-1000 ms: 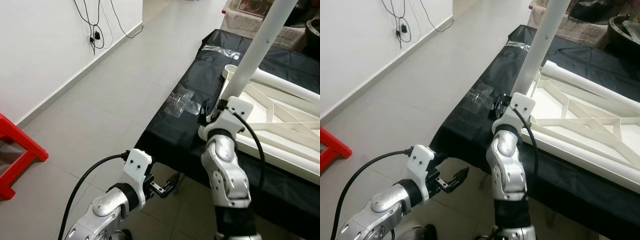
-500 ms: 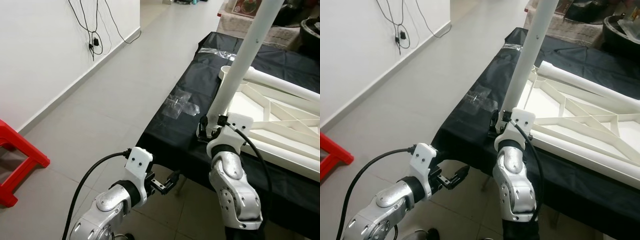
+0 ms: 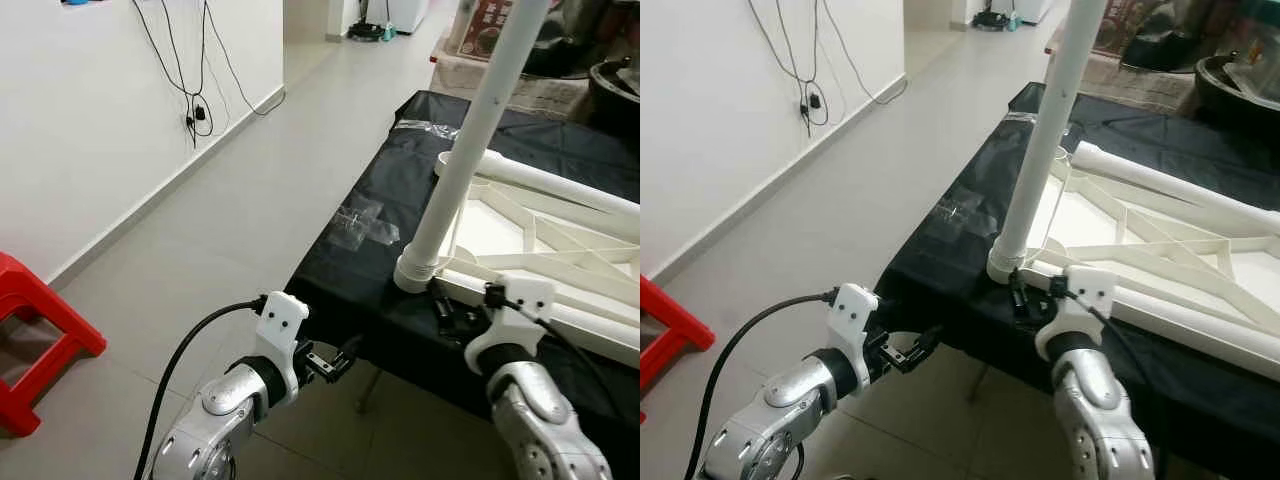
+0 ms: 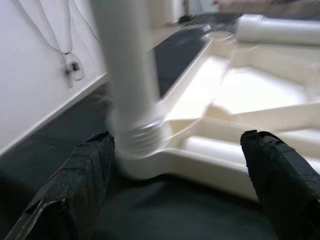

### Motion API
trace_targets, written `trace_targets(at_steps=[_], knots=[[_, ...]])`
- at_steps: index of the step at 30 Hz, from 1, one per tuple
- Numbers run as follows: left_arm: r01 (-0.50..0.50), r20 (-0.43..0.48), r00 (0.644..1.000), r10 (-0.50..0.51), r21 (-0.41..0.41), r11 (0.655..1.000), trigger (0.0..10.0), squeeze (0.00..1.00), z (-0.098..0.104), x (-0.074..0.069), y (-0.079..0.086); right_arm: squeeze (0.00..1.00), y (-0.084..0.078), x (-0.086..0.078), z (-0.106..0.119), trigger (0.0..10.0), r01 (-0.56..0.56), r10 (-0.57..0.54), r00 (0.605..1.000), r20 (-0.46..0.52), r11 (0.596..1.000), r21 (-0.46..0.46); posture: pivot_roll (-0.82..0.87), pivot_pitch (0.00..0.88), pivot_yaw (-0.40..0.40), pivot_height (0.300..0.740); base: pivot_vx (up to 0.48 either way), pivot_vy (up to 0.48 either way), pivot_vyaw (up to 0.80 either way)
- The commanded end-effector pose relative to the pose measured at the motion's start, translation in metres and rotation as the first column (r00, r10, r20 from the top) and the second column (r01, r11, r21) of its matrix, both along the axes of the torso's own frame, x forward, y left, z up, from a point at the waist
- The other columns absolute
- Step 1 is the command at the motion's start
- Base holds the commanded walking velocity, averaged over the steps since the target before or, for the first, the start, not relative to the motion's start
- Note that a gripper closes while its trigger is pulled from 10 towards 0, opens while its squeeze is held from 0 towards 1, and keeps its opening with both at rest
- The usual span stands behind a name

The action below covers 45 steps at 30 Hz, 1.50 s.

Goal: Building children table

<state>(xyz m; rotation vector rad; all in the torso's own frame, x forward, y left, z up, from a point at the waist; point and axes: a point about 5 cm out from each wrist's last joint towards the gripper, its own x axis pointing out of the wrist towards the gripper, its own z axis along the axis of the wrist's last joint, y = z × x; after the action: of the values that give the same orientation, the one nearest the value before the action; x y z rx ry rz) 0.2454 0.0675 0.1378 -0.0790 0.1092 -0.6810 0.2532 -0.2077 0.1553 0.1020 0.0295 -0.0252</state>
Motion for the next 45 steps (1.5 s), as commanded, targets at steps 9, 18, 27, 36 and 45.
trace_targets(at_steps=[9, 18, 27, 36, 45], knots=[[-0.011, -0.011, 1.0, 0.011, 0.012, 1.0, 10.0, 0.0, -0.005, 0.0, 0.0, 0.0, -0.019, 0.028, 0.025, 10.0, -0.187, 0.186, 0.978, 0.096, 0.982, -0.004, 0.14, 0.074, -0.062, 0.74, 0.0, 0.0, 0.0], [-0.007, -0.007, 1.0, 0.007, 0.006, 1.0, 10.0, 0.0, -0.002, -0.008, 0.002, 1.0, -0.023, 0.047, 0.029, 10.0, -0.385, 0.389, 0.919, 0.058, 0.92, -0.076, 0.15, 0.102, -0.068, 0.74, 0.0, 0.0, 0.0], [-0.004, -0.014, 1.0, 0.004, 0.002, 1.0, 10.0, 0.0, 0.0, -0.014, 0.0, 0.0, -0.045, 0.048, 0.011, 10.0, -0.173, 0.176, 0.984, 0.024, 0.982, -0.075, 0.15, 0.124, -0.076, 0.74, 0.0, 0.0, 0.0], [-0.003, -0.013, 1.0, 0.003, 0.012, 1.0, 10.0, 0.0, -0.002, -0.007, -0.002, 0.0, -0.029, -0.018, -0.008, 10.0, 0.249, -0.246, 0.968, 0.055, 0.967, -0.054, 0.13, 0.106, -0.062, 0.74, 0.0, 0.0, 0.0], [-0.008, -0.003, 1.0, 0.008, 0.023, 1.0, 10.0, 0.0, -0.003, -0.001, -0.002, 0.0, 0.011, -0.04, -0.019, 10.0, 0.241, -0.241, 0.971, 0.004, 0.97, -0.04, 0.11, 0.083, -0.052, 0.74, 0.0, 0.0, -0.51]])
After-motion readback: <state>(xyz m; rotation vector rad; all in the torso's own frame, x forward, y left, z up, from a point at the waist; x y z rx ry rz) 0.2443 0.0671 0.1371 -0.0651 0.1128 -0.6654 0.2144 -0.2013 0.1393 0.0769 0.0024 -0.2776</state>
